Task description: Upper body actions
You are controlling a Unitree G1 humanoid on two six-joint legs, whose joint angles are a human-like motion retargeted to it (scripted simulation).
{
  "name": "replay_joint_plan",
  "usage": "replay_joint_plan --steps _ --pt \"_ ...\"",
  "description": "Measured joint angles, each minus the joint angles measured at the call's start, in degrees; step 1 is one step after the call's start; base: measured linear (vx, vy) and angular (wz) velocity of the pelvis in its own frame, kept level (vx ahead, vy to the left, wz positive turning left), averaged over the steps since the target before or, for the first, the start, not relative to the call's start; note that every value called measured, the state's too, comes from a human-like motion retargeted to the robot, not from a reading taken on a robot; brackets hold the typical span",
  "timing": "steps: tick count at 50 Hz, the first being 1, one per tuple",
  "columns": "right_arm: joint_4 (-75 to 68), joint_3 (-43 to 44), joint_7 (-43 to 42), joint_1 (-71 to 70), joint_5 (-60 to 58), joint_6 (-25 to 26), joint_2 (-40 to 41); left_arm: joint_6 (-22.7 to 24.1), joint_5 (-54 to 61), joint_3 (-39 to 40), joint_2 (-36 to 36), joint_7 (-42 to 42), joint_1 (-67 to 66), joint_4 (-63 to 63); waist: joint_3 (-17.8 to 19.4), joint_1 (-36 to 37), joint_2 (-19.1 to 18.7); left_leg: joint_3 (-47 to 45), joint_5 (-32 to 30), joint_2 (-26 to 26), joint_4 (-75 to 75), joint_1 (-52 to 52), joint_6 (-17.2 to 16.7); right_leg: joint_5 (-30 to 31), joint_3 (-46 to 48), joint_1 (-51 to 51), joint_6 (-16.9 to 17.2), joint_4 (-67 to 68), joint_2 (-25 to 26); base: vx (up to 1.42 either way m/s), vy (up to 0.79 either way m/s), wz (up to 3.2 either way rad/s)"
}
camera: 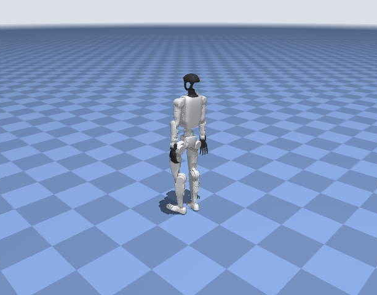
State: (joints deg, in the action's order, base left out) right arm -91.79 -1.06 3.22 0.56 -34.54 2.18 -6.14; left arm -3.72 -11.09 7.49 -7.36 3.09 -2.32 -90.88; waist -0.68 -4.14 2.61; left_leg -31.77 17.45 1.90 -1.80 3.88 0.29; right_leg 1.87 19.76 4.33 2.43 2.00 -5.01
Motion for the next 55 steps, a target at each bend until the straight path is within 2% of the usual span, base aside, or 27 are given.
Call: replay_joint_plan --steps 18,24,32,34,37,40,46,52,53,55 --pt "-0.70 1.46 -0.10 -0.07 0.11 0.22 -0.35 1.32 -0.36 -0.17 1.29 0.17 0.19 2.19 -0.12 0.33 -1.08 -0.89 -1.32 -2.36 0.09 -0.27 -2.19 -1.02 0.09 0.79 -2.40 -0.64 2.44 0.05 -0.03 0.04" --pt "-2.44 2.17 -0.50 -1.36 1.79 0.69 -0.86 1.70 -1.11 1.26 0.72 -0.48 1.56 3.81 1.41 2.72 -1.08 -0.50 -1.99 -3.36 1.27 -2.45 -2.70 -1.04 1.63 0.24 -3.11 -0.89 2.58 -0.20 -0.07 0.14" --pt "-2.45 4.57 -1.47 -1.93 2.74 0.28 -3.35 1.98 2.70 1.53 1.44 -1.52 5.71 5.20 6.49 4.80 -0.62 3.82 -4.68 -2.93 4.39 -9.26 -2.55 -0.99 12.83 1.12 -3.60 -3.11 0.86 -0.26 -0.03 1.21" --pt "-2.92 4.67 -2.07 -1.33 2.36 0.53 -4.14 2.10 3.24 0.96 1.86 -1.70 5.71 5.37 6.71 5.39 -0.61 -0.01 -3.78 -3.26 4.21 -9.26 -3.65 -1.28 15.69 1.34 -3.49 -3.44 0.25 -0.19 0.06 1.62" --pt "-3.93 4.63 -3.40 -0.82 1.55 1.37 -5.24 2.51 3.51 0.03 2.05 -1.94 5.33 5.60 6.82 5.63 -1.47 -10.60 -3.94 -5.26 3.70 -7.86 -9.91 -1.97 20.56 1.87 -3.33 -4.08 0.55 -0.18 0.07 1.77" --pt "-4.44 4.93 -4.93 -0.51 0.77 1.96 -6.07 2.59 2.50 -0.85 1.71 -2.43 4.70 5.33 6.45 4.71 -2.00 -19.25 -7.27 -6.29 3.83 -5.94 -12.33 -2.72 26.24 2.81 -2.59 -5.07 0.36 -0.11 0.07 2.14" --pt "-3.57 6.18 -5.15 0.67 0.94 1.41 -5.97 1.45 0.82 -0.63 1.08 -3.88 2.85 2.74 4.65 5.71 -1.82 -19.72 -12.48 -6.57 6.07 -3.94 -12.62 -3.98 31.57 3.77 -1.11 -5.58 -0.31 0.00 0.10 1.60" --pt "-1.87 5.40 -4.27 -0.74 1.58 0.86 -5.35 0.53 2.61 1.88 1.55 -5.19 0.41 -0.57 2.27 4.96 -2.72 -29.85 -18.19 -6.23 4.25 0.32 -13.62 -4.62 36.56 4.14 0.67 -5.35 0.57 0.03 0.15 1.33" --pt "-1.26 5.19 -4.07 -1.08 1.47 0.64 -5.18 0.42 2.77 2.19 1.69 -5.23 0.18 -1.12 1.67 4.51 -3.34 -28.81 -17.96 -5.82 3.36 -0.36 -14.87 -4.44 37.44 3.83 0.91 -5.45 1.20 0.07 0.20 1.22" --pt "0.09 4.50 -3.64 -1.51 1.27 0.07 -4.84 0.10 2.68 2.73 2.05 -4.90 -0.39 -2.18 0.97 4.89 -4.05 -25.58 -16.12 -4.50 1.39 -1.10 -15.29 -4.29 37.71 4.05 1.44 -5.49 1.97 0.13 0.19 0.66"
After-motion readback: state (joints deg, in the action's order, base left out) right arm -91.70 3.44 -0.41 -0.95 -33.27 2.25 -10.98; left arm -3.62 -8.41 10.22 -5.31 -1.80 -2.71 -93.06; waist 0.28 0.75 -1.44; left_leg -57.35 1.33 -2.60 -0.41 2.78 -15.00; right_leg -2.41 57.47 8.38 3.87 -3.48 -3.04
